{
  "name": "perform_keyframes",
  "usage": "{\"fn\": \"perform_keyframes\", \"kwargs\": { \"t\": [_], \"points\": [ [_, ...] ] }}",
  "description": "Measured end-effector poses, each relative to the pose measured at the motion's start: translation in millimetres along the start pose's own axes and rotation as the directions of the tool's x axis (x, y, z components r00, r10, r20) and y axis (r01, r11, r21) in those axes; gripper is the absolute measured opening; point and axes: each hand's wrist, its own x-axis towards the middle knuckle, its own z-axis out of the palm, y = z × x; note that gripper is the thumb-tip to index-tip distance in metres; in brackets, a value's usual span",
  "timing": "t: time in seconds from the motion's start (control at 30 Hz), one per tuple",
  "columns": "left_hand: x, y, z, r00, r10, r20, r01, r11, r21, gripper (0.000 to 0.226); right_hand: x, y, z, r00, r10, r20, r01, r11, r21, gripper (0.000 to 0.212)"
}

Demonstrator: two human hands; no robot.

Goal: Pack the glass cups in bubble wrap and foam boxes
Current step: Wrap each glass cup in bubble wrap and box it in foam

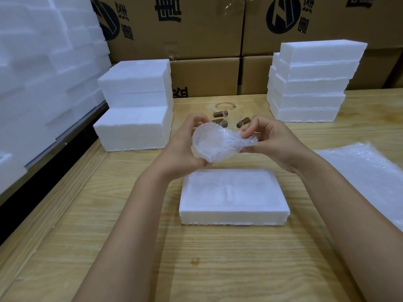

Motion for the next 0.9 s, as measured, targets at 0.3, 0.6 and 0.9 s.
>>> {"fn": "perform_keyframes", "kwargs": {
  "t": [0.3, 0.6, 0.9],
  "points": [
    [-3.1, 24.2, -13.9, 0.985, -0.105, 0.134, 0.096, 0.993, 0.069, 0.065, -3.9, -16.9, -12.6, 0.992, 0.075, 0.100, -0.069, 0.995, -0.066, 0.027],
    [-4.2, 36.8, -29.2, 0.875, -0.323, 0.360, 0.192, 0.915, 0.354, 0.037, -8.1, -22.2, -5.2, 0.904, 0.286, 0.318, -0.195, 0.937, -0.290, 0.034],
    [-2.1, 38.2, -12.5, 0.912, -0.288, 0.291, 0.179, 0.920, 0.349, 0.037, -5.7, -27.9, -12.5, 0.952, 0.267, 0.148, -0.216, 0.932, -0.291, 0.033]
  ]
}}
